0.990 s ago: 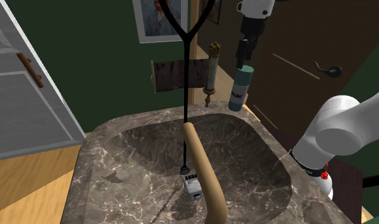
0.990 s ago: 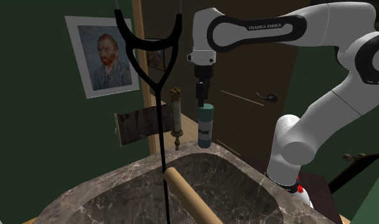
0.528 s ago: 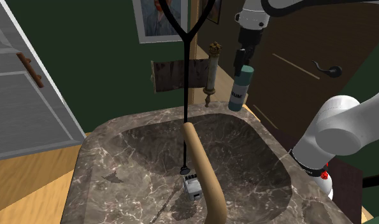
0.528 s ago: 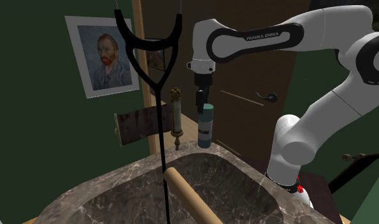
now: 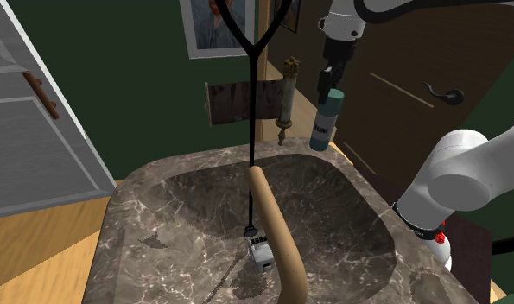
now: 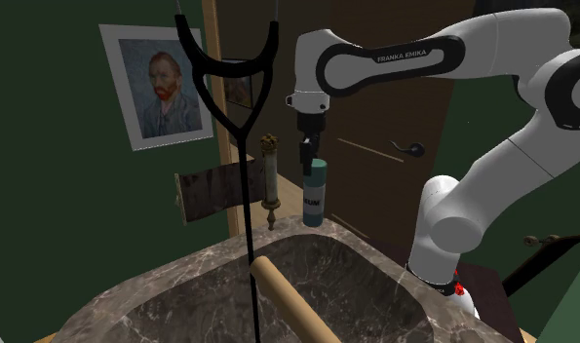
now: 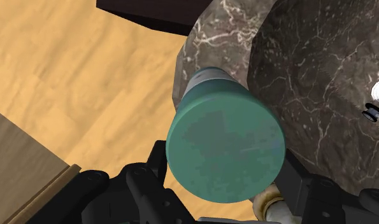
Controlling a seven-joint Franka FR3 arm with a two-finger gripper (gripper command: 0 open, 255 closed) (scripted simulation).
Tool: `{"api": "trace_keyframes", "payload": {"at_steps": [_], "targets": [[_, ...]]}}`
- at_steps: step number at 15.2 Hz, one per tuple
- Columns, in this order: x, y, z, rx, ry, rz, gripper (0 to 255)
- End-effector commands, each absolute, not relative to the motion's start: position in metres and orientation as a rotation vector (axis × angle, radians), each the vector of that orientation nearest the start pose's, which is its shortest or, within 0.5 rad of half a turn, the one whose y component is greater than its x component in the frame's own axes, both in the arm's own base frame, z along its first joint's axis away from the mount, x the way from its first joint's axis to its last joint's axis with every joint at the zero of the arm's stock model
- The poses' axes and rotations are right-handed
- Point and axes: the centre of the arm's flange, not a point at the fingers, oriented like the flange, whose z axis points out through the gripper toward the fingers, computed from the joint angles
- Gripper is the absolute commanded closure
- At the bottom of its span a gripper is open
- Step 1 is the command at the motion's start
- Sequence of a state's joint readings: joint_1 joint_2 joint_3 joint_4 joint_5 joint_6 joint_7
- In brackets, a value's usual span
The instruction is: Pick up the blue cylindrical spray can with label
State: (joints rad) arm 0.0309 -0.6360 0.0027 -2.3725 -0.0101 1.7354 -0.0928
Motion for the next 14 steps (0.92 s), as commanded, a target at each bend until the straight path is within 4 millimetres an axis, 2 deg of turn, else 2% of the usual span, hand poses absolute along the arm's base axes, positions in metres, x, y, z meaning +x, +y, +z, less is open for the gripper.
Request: {"api": "trace_keyframes", "payload": {"at_steps": [1,2,14], "targets": [[0.359,0.011,0.546,-3.147,-0.2,0.008,255],[0.359,0.011,0.546,-3.147,-0.2,0.008,255],[0.359,0.011,0.609,-3.147,-0.2,0.008,255]]}}
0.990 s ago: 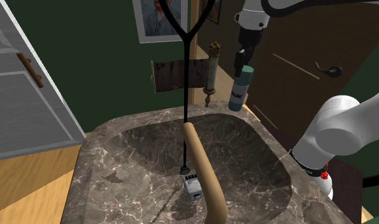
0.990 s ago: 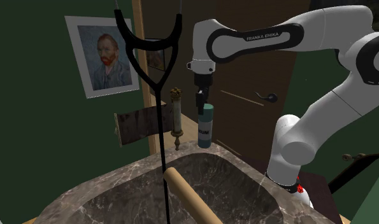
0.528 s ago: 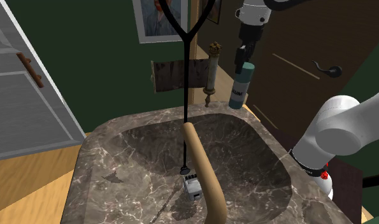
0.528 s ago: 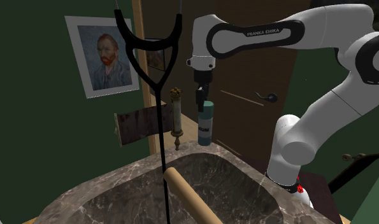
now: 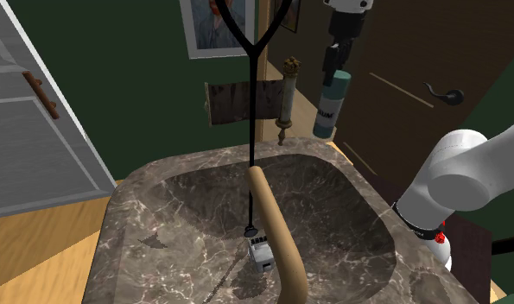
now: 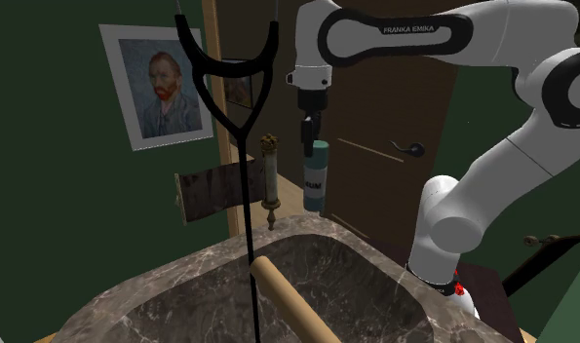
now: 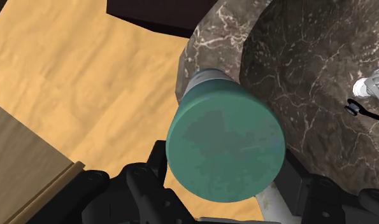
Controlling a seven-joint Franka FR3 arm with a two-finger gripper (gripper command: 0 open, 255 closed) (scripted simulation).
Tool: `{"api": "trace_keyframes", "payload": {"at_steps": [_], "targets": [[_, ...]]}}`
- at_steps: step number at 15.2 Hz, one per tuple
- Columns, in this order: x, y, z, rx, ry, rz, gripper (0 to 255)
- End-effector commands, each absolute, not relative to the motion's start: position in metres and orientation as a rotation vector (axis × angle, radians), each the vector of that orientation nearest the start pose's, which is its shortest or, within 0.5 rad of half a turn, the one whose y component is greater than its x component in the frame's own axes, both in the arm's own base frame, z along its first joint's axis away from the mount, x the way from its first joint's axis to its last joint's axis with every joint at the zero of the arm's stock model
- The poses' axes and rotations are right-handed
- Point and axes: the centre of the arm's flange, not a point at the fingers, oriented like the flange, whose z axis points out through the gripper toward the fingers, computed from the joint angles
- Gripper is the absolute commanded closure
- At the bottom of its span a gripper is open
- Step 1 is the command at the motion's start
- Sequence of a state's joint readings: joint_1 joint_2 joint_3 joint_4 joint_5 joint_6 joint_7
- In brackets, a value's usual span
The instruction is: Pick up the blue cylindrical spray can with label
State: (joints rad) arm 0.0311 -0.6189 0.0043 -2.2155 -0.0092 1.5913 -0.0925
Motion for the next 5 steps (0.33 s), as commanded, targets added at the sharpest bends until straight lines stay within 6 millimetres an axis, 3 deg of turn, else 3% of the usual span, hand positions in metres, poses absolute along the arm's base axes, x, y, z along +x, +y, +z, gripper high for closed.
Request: {"api": "trace_keyframes", "payload": {"at_steps": [1,5], "targets": [[0.359,0.011,0.614,-3.147,-0.2,0.008,255],[0.359,0.011,0.626,-3.147,-0.2,0.008,255]]}}
